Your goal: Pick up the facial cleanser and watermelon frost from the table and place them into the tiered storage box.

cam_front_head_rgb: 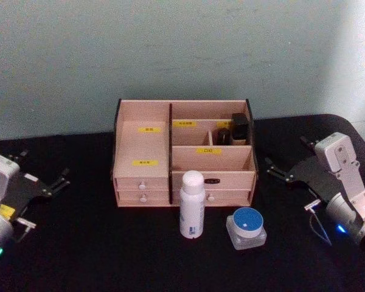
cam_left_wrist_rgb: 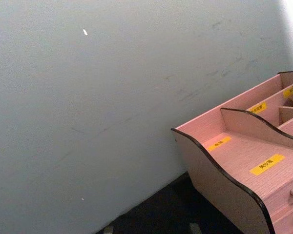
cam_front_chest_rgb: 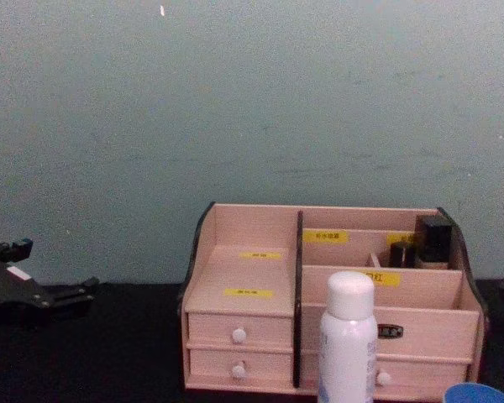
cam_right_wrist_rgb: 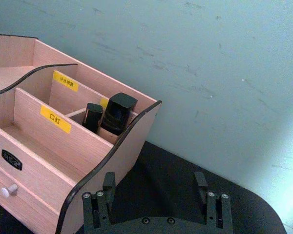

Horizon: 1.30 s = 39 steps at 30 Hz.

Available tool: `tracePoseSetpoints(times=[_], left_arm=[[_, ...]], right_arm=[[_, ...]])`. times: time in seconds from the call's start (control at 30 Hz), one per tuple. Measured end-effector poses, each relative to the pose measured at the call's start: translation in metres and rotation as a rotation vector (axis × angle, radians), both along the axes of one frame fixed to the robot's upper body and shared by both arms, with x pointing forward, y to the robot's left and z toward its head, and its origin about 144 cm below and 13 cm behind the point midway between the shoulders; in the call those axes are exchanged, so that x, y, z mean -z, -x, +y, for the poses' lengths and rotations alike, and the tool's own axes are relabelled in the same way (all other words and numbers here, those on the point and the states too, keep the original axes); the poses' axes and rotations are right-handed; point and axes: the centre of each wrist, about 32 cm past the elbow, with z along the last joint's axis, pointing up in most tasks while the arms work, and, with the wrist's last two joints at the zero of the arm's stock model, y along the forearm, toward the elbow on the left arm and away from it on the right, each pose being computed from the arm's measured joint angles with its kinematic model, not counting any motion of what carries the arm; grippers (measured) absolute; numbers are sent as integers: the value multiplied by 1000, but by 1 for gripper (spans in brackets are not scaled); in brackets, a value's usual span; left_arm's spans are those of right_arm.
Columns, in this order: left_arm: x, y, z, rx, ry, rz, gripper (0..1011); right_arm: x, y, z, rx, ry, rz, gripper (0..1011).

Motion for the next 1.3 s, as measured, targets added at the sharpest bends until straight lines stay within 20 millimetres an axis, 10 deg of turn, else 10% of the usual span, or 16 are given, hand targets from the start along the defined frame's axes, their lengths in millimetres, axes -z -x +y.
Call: tracePoseSetpoints(times=[1.3], left_arm=[[0, 0, 0, 0, 0, 0, 1001]], right_arm=[[-6, 5, -8, -33, -51, -22, 1003]])
